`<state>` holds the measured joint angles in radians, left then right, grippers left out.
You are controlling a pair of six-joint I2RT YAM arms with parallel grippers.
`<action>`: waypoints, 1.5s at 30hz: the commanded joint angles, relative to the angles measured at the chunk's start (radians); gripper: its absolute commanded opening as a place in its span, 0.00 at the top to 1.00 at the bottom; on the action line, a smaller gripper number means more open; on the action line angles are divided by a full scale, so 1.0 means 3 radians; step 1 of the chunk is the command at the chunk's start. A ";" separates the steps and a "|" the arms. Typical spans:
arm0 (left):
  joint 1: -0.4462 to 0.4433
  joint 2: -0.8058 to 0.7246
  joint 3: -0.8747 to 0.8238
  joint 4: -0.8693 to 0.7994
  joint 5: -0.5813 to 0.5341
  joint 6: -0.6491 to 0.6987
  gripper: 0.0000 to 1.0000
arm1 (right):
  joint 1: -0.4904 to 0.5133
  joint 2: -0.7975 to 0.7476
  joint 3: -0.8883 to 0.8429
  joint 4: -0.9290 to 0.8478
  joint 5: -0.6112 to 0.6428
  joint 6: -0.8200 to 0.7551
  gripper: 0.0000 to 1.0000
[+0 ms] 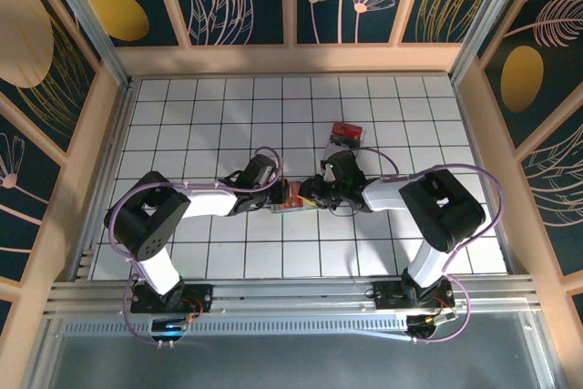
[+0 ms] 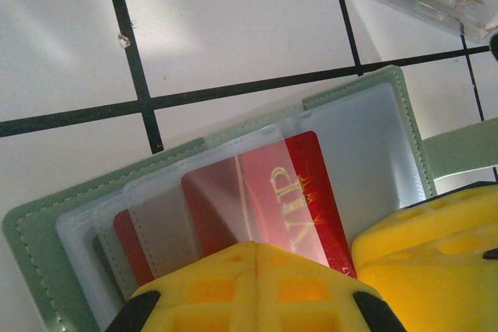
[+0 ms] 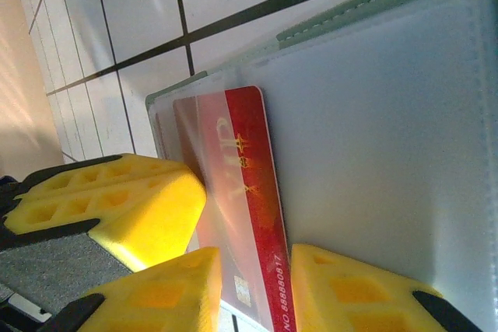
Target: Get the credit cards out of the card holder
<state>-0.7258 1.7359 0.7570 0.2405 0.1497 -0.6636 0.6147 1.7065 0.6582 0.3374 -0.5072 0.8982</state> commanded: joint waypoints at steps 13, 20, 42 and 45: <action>-0.0015 0.0065 -0.0146 -0.0242 0.0083 -0.0085 0.97 | 0.0097 0.0160 -0.0221 0.0447 0.0060 0.0217 0.76; -0.0015 0.0046 -0.0159 -0.0257 0.0059 -0.0098 0.97 | 0.0028 0.0129 -0.0386 0.0878 -0.0079 0.0341 0.88; -0.0014 0.0088 -0.0067 -0.0393 -0.0039 0.0013 0.94 | -0.0098 -0.0378 -0.0167 -0.0065 0.0264 -0.0172 0.97; -0.0015 0.0121 -0.0043 -0.0393 -0.0004 0.0030 0.95 | -0.0036 -0.0335 -0.0101 -0.0033 0.0260 -0.0177 0.92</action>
<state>-0.7258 1.7302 0.7509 0.2409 0.1482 -0.6731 0.5896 1.6123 0.5945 0.3550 -0.4675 0.8692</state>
